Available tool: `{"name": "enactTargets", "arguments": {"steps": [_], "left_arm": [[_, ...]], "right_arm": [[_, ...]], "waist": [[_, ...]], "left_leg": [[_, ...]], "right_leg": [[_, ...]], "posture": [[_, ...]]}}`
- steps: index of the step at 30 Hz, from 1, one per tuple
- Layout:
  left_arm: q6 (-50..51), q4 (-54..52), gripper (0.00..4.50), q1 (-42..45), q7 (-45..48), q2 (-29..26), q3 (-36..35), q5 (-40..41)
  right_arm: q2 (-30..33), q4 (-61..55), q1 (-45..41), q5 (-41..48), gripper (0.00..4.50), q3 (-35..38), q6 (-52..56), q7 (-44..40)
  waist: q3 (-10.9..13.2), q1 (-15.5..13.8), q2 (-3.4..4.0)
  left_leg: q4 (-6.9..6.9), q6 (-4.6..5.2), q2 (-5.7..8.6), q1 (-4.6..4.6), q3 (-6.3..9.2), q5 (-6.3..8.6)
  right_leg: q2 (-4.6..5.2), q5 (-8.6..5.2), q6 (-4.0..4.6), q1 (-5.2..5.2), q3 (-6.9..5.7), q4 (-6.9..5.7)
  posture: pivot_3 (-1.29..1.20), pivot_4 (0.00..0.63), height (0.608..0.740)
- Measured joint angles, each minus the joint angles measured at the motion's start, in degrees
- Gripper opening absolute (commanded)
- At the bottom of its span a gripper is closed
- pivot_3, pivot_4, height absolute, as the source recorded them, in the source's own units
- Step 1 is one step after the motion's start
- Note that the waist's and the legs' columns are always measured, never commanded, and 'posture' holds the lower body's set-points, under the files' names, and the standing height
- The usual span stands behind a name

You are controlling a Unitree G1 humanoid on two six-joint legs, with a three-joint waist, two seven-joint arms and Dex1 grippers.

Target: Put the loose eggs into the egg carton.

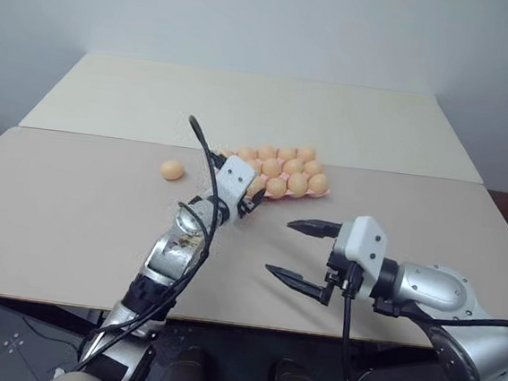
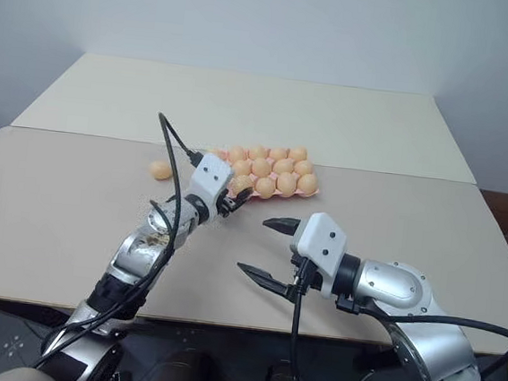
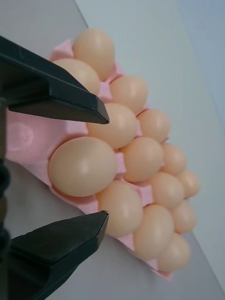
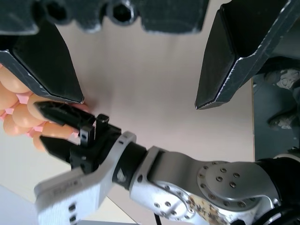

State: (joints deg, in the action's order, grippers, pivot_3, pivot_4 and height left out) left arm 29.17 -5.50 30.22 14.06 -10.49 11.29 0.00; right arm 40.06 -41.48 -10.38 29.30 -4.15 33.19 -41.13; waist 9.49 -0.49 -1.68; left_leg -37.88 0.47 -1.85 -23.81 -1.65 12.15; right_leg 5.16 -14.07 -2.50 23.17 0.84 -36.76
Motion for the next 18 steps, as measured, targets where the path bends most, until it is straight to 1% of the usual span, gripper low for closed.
{"name": "enactTargets", "arguments": {"steps": [2,4,5,7,8,9,13,15,18], "left_arm": [[-0.3,-6.56,3.2,-2.22,-0.53,0.35,-1.57,0.42],[0.16,-13.27,3.2,-5.18,-0.46,1.07,-3.7,2.7],[1.37,-18.65,3.2,-8.3,0.0,1.28,-4.98,4.88],[3.97,-25.74,3.2,-14.79,0.05,1.5,-7.21,7.59],[4.98,-27.49,3.2,-16.95,-0.26,1.79,-8.14,8.19],[6.88,-30.53,3.2,-20.92,-1.27,2.02,-9.79,8.99],[10.12,-36.26,3.2,-29.99,-3.67,1.37,-13.42,9.18],[10.27,-37.95,3.2,-33.44,-4.33,1.1,-14.2,9.16],[9.64,-39.1,3.2,-37.75,-5.03,0.46,-14.6,8.51]], "right_arm": [[0.08,-0.07,0.67,-0.18,4.5,0.06,-0.03,0.02],[0.07,-0.13,1.15,-0.81,4.5,0.1,-0.33,0.09],[-0.16,-0.22,1.88,-1.31,4.5,0.21,-0.82,0.31],[-1.36,-0.22,3.24,-2.75,4.5,0.23,-1.77,1.65],[-1.99,-0.24,3.77,-3.29,4.5,0.3,-2.24,2.33],[-3.54,-0.23,4.75,-3.95,4.5,0.4,-2.79,3.81],[-8.61,0.33,6.44,-5.46,4.5,0.4,-5.16,7.29],[-9.28,1.23,6.91,-5.98,4.5,0.42,-7.51,6.89],[-9.41,1.82,8.19,-4.41,4.5,0.46,-8.17,4.51]], "waist": [[0.0,0.02,0.0],[0.0,0.03,0.0],[0.0,0.16,0.0],[0.0,0.3,0.01],[-0.01,0.35,0.0],[0.0,0.39,0.0],[-0.01,0.3,0.0],[-0.01,0.2,-0.01],[-0.01,0.14,-0.01]], "left_leg": [[0.0,0.0,-0.01,0.0,0.0,0.0],[0.0,0.0,-0.02,0.01,0.0,0.0],[0.0,0.0,-0.04,0.01,0.0,0.0],[0.0,0.0,-0.06,0.03,0.0,0.0],[0.0,0.0,-0.06,0.05,0.01,0.0],[0.0,0.0,-0.06,0.07,0.02,0.0],[-0.04,-0.03,-0.04,0.1,-0.01,-0.03],[-0.04,-0.03,-0.03,0.09,-0.02,-0.02],[-0.03,-0.02,-0.05,0.06,-0.01,-0.02]], "right_leg": [[0.01,0.0,0.0,0.0,0.01,0.0],[0.02,0.0,0.0,-0.01,0.02,0.0],[0.01,0.0,0.0,-0.01,0.03,0.01],[0.0,0.0,0.0,0.0,0.04,-0.04],[0.01,0.0,0.0,-0.02,0.04,-0.06],[0.0,0.0,0.01,-0.02,0.03,-0.08],[0.01,0.02,-0.02,-0.07,0.02,-0.02],[0.03,0.03,-0.02,-0.1,0.02,0.04],[0.01,0.01,0.0,-0.05,0.02,0.05]], "posture": [[0.0,0.15,0.74],[0.0,0.15,0.74],[0.0,0.15,0.74],[0.0,0.15,0.74],[0.0,0.15,0.74],[0.0,0.15,0.74],[0.0,0.15,0.74],[0.0,0.15,0.74],[0.0,0.15,0.74]]}}
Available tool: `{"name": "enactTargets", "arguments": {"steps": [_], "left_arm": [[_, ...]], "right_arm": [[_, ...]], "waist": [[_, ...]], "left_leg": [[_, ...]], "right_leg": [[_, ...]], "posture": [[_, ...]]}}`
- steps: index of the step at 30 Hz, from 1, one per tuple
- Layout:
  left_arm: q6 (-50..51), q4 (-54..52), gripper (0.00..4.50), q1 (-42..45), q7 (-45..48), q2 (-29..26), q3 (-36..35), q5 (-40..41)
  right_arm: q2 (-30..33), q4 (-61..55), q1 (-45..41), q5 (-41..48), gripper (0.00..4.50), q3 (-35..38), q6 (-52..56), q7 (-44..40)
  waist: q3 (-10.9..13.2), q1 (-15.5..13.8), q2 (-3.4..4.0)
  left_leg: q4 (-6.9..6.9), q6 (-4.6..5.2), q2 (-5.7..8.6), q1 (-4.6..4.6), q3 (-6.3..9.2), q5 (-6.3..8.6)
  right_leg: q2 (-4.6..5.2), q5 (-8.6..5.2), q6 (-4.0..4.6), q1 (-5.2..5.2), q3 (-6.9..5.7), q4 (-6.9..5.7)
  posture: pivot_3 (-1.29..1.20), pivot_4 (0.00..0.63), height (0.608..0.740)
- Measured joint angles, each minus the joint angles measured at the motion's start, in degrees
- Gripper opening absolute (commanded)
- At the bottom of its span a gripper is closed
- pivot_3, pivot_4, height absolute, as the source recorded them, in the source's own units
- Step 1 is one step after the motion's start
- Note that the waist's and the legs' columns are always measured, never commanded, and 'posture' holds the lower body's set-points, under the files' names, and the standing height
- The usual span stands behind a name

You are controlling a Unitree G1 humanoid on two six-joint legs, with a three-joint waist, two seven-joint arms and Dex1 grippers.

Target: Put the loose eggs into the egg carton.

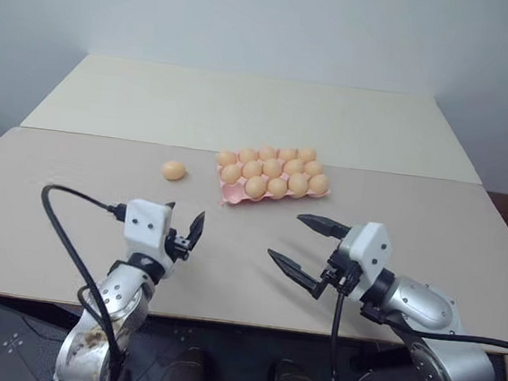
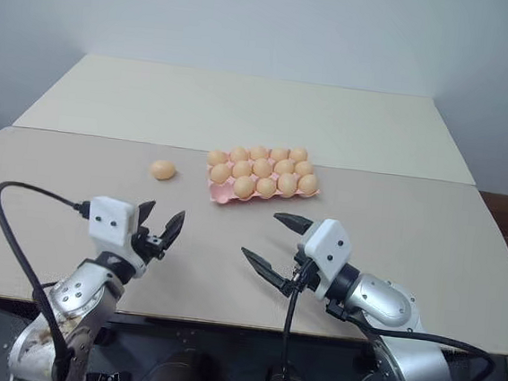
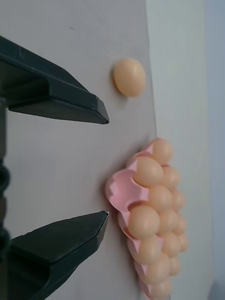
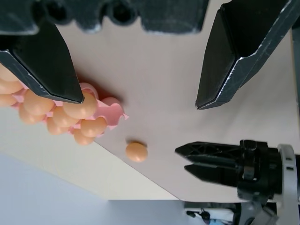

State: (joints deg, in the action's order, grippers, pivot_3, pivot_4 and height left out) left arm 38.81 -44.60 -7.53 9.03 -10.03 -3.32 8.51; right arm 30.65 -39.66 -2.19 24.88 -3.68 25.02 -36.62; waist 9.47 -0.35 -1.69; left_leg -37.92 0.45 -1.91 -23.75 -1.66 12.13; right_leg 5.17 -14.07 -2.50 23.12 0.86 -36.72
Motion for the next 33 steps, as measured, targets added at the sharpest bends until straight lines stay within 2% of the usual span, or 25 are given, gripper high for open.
{"name": "enactTargets", "arguments": {"steps": [6,9,13,14,17,21,30,33], "left_arm": [[-0.51,-0.84,3.2,-6.15,-2.53,1.08,0.05,-1.32],[0.68,-0.49,3.2,-5.22,-3.4,1.25,-1.2,-1.31],[3.56,2.54,4.31,1.8,-1.98,-1.83,-7.02,1.31],[3.78,3.58,4.47,3.26,-1.47,-3.1,-8.06,1.73],[5.23,12.18,4.47,12.09,0.67,-8.84,-11.98,3.0],[5.85,23.95,4.47,22.34,4.03,-14.28,-13.29,4.22],[2.38,49.79,4.47,38.46,8.83,-17.8,-9.63,3.52],[0.07,55.49,4.47,41.41,10.6,-18.31,-7.72,2.76]], "right_arm": [[2.01,-0.01,1.69,2.52,4.5,0.15,0.24,-3.27],[1.92,-0.33,1.42,2.62,4.5,0.1,1.03,-2.26],[0.87,-0.37,-1.8,2.32,4.5,-0.19,3.95,1.14],[0.77,-0.39,-2.46,2.34,4.5,-0.23,4.51,1.7],[-0.31,-0.51,-6.55,2.41,4.5,-0.81,7.39,3.79],[-2.78,-0.5,-10.81,2.33,4.5,-2.38,10.69,7.29],[-6.96,-0.47,-16.29,0.55,4.5,-4.58,15.67,14.36],[-7.5,-0.61,-17.11,0.4,4.5,-4.97,16.98,15.42]], "waist": [[0.0,0.02,0.0],[0.0,-0.1,0.0],[0.0,-0.11,0.0],[0.0,-0.1,0.0],[0.0,-0.13,0.0],[0.0,-0.12,-0.01],[0.01,-0.09,-0.02],[0.01,0.04,-0.03]], "left_leg": [[0.0,0.0,-0.02,0.03,-0.01,0.0],[0.0,0.0,-0.02,0.03,-0.01,0.0],[0.0,0.0,-0.01,0.01,0.0,0.0],[0.0,0.0,-0.01,0.0,0.0,0.0],[0.0,0.01,-0.02,0.01,0.04,0.0],[0.0,0.0,0.01,-0.03,0.02,0.0],[0.0,-0.01,0.02,-0.06,0.01,-0.01],[0.0,-0.01,0.02,-0.09,-0.01,-0.01]], "right_leg": [[0.0,-0.02,0.03,0.0,0.0,-0.01],[-0.01,-0.06,-0.03,0.0,-0.03,-0.01],[-0.03,0.0,0.06,0.03,-0.02,-0.01],[-0.03,-0.01,0.06,0.03,-0.02,-0.01],[-0.08,0.0,0.07,0.03,-0.06,-0.05],[-0.05,0.0,0.05,0.05,-0.06,-0.02],[-0.03,0.01,0.04,0.08,-0.11,-0.11],[-0.01,0.01,0.02,0.1,-0.09,-0.07]], "posture": [[0.0,0.15,0.74],[0.0,0.15,0.74],[0.0,0.15,0.74],[0.0,0.15,0.74],[0.0,0.15,0.74],[0.0,0.15,0.74],[0.0,0.15,0.74],[0.0,0.15,0.74]]}}
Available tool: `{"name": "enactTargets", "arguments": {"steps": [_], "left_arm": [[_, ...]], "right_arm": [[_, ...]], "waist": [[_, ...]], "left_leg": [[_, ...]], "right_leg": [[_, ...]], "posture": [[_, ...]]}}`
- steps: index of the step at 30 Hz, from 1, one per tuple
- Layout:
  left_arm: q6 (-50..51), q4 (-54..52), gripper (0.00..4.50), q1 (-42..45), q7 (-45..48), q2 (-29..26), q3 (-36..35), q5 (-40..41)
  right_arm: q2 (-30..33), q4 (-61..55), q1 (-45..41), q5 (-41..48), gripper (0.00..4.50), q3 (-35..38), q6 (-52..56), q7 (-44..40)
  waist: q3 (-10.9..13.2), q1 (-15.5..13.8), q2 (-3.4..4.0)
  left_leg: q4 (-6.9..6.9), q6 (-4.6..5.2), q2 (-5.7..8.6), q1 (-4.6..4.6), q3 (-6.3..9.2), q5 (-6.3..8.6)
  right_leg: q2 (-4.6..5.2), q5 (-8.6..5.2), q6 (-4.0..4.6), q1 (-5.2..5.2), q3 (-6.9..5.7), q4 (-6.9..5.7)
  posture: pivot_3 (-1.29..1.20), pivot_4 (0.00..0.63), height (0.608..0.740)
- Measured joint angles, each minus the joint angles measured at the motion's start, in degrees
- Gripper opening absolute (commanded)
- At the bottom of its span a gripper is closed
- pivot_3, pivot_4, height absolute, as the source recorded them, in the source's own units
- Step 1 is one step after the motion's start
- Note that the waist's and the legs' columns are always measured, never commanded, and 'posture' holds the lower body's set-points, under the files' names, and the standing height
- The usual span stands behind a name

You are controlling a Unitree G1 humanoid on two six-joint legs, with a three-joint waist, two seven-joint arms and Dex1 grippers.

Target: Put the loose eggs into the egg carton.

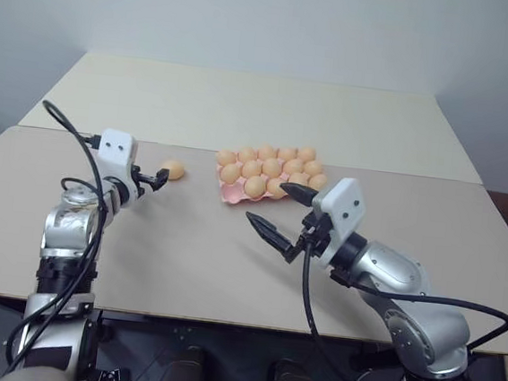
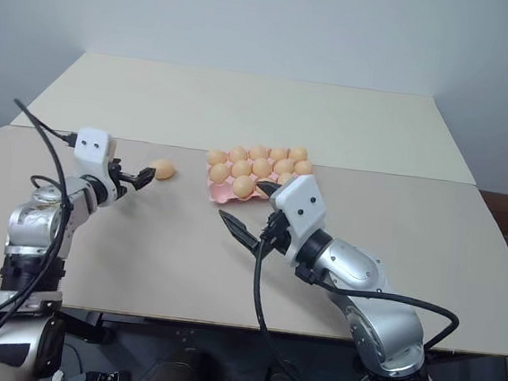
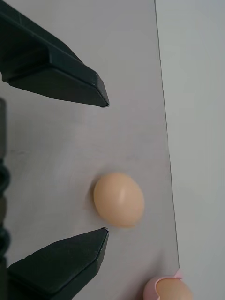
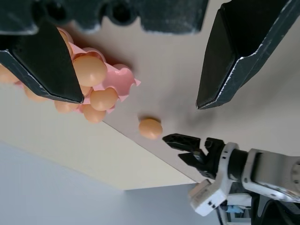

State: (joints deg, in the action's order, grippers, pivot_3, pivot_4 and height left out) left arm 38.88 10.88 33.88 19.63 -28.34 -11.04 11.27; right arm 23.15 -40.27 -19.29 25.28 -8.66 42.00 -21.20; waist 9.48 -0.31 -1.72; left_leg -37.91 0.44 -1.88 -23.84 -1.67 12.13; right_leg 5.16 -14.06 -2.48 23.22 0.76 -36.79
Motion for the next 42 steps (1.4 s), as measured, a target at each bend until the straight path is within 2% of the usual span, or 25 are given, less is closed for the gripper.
{"name": "enactTargets", "arguments": {"steps": [14,17,23,26,31,35,37,38,42], "left_arm": [[-15.24,36.44,4.47,18.4,4.09,0.58,6.76,-6.62],[-19.28,44.88,3.85,21.65,4.53,1.32,7.74,-7.96],[-26.96,57.03,1.95,27.54,1.58,1.36,7.99,-11.09],[-29.73,58.73,1.46,28.37,0.81,1.16,7.91,-11.71],[-32.7,58.12,1.41,27.65,1.66,1.15,7.85,-12.21],[-33.36,50.13,1.41,22.7,3.58,1.71,7.78,-11.85],[-31.29,37.51,1.41,16.42,6.17,2.72,8.17,-10.56],[-28.67,27.1,1.41,11.31,7.93,3.18,9.18,-9.6],[-17.38,1.74,1.38,-0.43,11.44,5.74,13.75,-6.66]], "right_arm": [[-2.02,-0.06,-4.37,-0.43,4.5,-1.54,2.66,1.42],[-2.32,0.0,-4.56,-0.5,4.5,-1.71,2.67,1.58],[-4.19,0.13,-4.56,-1.4,4.5,-1.99,2.67,2.93],[-4.46,0.02,-4.31,-1.54,4.5,-2.08,2.67,3.33],[-4.44,-0.49,-3.02,-1.59,4.5,-2.12,2.68,3.81],[-4.17,-0.66,-2.84,-1.83,4.5,-2.18,2.67,3.74],[-3.56,-0.93,-2.52,-1.9,4.5,-2.11,2.67,3.4],[-2.9,-1.34,-2.18,-1.67,4.5,-1.94,2.67,2.79],[1.0,-2.84,-0.23,0.89,4.5,-0.4,4.03,-0.23]], "waist": [[0.01,0.31,-0.02],[0.02,0.37,-0.03],[0.03,0.47,-0.06],[0.04,0.56,-0.06],[0.04,0.73,-0.07],[0.04,0.95,-0.06],[0.04,0.99,-0.06],[0.04,1.05,-0.06],[0.04,0.88,-0.07]], "left_leg": [[0.0,0.0,0.01,-0.18,-0.01,0.0],[0.0,0.0,0.01,-0.25,-0.01,-0.01],[-0.02,-0.01,0.02,-0.5,-0.01,-0.02],[-0.02,-0.03,0.03,-0.62,-0.04,-0.03],[-0.05,-0.13,0.03,-0.83,-0.05,-0.1],[-0.06,-0.13,0.02,-0.83,-0.04,-0.1],[-0.06,-0.14,0.02,-0.84,-0.04,-0.1],[-0.06,-0.14,0.01,-0.87,-0.05,-0.1],[-0.13,-0.14,0.02,-0.88,-0.01,-0.11]], "right_leg": [[0.0,0.02,-0.05,0.12,-0.07,-0.02],[0.0,0.03,-0.06,0.19,-0.08,-0.03],[0.0,0.05,-0.08,0.5,-0.07,-0.17],[0.01,0.06,-0.09,0.69,-0.04,-0.23],[0.02,0.09,-0.1,0.91,-0.03,-0.3],[0.02,0.1,-0.1,0.91,-0.03,-0.32],[0.04,0.1,-0.09,0.9,-0.02,-0.32],[0.07,0.11,-0.08,0.93,0.03,-0.31],[0.08,0.12,-0.09,0.89,0.0,-0.33]], "posture": [[0.0,0.15,0.74],[0.0,0.15,0.74],[0.0,0.15,0.74],[0.0,0.15,0.74],[0.0,0.15,0.74],[0.0,0.15,0.74],[0.0,0.15,0.74],[0.0,0.15,0.74],[0.0,0.15,0.74]]}}
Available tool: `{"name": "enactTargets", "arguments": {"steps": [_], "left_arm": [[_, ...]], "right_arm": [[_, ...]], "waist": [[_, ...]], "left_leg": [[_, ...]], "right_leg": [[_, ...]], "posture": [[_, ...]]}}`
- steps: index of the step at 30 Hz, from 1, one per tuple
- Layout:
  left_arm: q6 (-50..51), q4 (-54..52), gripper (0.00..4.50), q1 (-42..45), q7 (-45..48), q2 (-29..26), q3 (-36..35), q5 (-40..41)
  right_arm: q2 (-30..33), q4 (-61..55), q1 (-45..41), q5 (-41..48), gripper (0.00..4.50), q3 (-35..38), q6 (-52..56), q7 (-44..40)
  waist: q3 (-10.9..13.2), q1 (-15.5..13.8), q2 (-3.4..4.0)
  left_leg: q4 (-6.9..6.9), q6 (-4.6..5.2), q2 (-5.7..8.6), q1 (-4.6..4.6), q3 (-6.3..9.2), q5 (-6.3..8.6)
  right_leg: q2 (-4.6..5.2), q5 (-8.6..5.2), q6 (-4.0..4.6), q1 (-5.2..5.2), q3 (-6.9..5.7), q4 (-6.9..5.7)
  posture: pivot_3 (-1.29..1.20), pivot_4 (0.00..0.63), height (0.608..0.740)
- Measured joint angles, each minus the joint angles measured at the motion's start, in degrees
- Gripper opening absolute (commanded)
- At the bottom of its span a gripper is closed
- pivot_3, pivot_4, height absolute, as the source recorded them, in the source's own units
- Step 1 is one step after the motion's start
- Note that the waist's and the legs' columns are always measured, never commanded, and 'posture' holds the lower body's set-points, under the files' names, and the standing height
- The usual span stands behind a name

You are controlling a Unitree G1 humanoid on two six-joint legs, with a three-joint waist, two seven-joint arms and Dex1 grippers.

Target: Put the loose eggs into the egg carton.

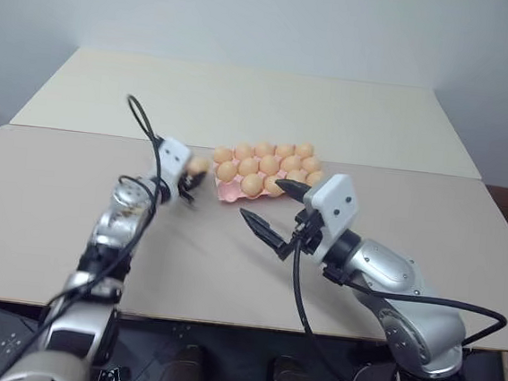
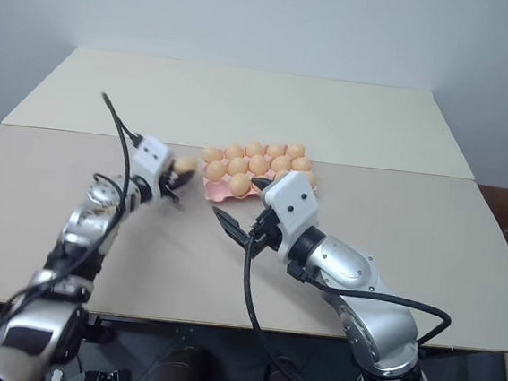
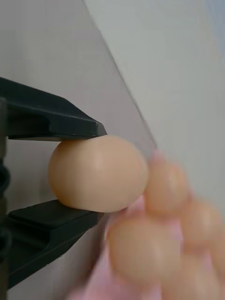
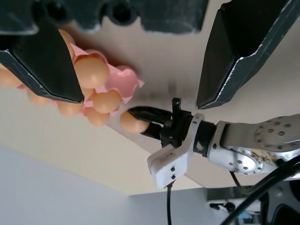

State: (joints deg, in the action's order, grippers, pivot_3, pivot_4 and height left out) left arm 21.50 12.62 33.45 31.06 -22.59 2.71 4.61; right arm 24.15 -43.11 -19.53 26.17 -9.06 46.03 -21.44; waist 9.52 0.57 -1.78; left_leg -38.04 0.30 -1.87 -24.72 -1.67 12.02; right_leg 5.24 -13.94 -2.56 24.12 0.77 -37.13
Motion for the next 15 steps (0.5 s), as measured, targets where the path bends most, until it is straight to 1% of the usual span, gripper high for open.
{"name": "enactTargets", "arguments": {"steps": [2,4,7,12,15], "left_arm": [[4.59,-7.5,1.38,-2.07,0.93,0.26,2.17,0.26],[7.69,-11.41,1.38,-2.11,1.09,0.99,3.56,0.29],[10.01,-11.89,1.38,-0.8,0.84,2.77,5.14,0.21],[10.3,-12.06,1.38,2.6,0.63,3.58,6.47,-0.05],[11.3,-12.59,1.38,2.93,0.54,3.6,6.47,-0.03]], "right_arm": [[2.52,-0.67,0.89,2.26,4.5,1.63,1.49,-2.06],[5.06,-1.62,1.65,4.2,4.5,3.28,2.45,-3.96],[7.57,-2.4,2.16,5.9,4.5,4.33,2.97,-5.93],[7.68,-2.53,2.18,7.27,4.5,4.89,3.19,-5.63],[7.78,-2.83,2.64,7.81,4.5,5.17,3.26,-5.38]], "waist": [[0.0,0.0,0.0],[0.0,0.06,0.0],[0.0,0.12,0.0],[0.0,0.21,0.0],[0.0,0.16,0.0]], "left_leg": [[-0.03,0.06,-0.01,0.09,0.01,-0.04],[-0.03,0.12,-0.01,0.19,0.03,-0.08],[-0.01,0.12,-0.02,0.44,0.03,-0.08],[0.03,0.13,-0.03,0.37,0.06,-0.07],[0.03,0.13,0.0,0.37,0.06,-0.07]], "right_leg": [[-0.05,0.06,0.06,-0.05,0.01,-0.02],[-0.08,0.1,0.08,-0.15,0.0,0.0],[-0.11,0.1,0.07,-0.41,0.0,0.06],[-0.13,0.09,0.06,-0.35,0.02,0.11],[-0.11,0.09,0.06,-0.35,0.03,0.11]], "posture": [[0.0,0.15,0.74],[0.0,0.15,0.74],[0.0,0.15,0.74],[0.0,0.15,0.74],[0.0,0.15,0.74]]}}
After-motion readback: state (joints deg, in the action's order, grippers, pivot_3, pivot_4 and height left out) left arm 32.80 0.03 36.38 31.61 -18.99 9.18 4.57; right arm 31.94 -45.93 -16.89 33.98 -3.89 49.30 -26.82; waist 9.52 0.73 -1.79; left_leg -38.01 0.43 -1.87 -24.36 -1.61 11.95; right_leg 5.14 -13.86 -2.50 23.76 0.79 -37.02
